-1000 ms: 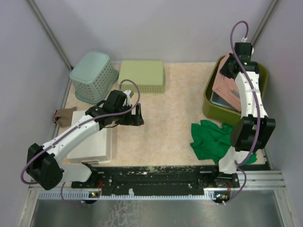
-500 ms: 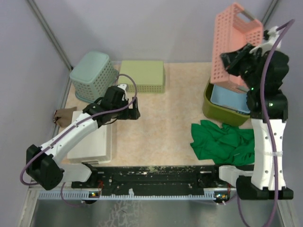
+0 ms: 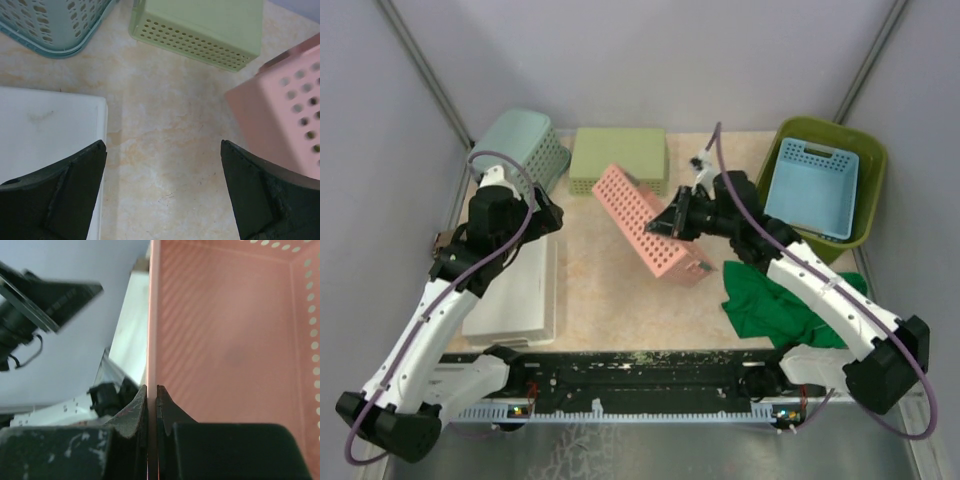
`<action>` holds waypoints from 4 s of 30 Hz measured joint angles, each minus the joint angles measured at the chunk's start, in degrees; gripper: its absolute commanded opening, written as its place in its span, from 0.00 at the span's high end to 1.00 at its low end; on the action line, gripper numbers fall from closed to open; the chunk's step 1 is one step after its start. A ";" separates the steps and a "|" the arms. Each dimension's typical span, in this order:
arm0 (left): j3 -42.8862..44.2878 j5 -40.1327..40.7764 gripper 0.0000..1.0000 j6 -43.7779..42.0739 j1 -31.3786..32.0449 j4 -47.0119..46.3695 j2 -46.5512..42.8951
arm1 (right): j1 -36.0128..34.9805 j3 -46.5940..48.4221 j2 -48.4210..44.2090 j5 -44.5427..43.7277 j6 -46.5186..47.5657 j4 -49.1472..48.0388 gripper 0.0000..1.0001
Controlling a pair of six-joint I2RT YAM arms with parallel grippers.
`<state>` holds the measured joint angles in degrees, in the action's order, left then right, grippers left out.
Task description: Turn the large container upside down
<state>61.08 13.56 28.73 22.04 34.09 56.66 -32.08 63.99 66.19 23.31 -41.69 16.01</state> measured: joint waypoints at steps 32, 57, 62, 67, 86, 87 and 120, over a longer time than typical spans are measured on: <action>-5.88 5.14 0.01 3.98 -0.04 -3.08 -8.57 | -10.29 -25.53 27.87 -0.22 -59.34 -76.37 1.00; -7.26 -2.25 0.00 2.03 -0.04 -7.50 -5.51 | -7.91 -34.88 1.64 -19.58 -40.28 -36.02 0.18; -7.34 -5.11 0.00 1.62 -0.04 -8.92 -3.04 | -7.91 -32.24 -6.27 -25.79 -29.49 -17.49 0.16; -7.34 -7.69 0.00 1.18 -0.04 -9.25 -0.79 | -7.91 -31.56 -10.45 -31.23 -19.34 -1.70 0.16; -7.56 -19.91 0.00 -1.86 0.48 -11.47 4.52 | -8.70 -27.65 -9.86 -31.98 -5.27 6.29 0.22; -7.85 -21.14 0.00 -2.01 0.66 -11.61 5.77 | -8.72 -27.54 -9.40 -32.22 -5.14 6.56 0.22; 13.90 -25.66 0.00 -3.72 8.66 -14.73 30.71 | -16.22 -22.99 -23.30 -21.46 11.87 22.51 0.26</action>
<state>74.98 -12.10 25.02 30.70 19.35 87.37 -48.29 40.99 42.89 1.85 -29.82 38.52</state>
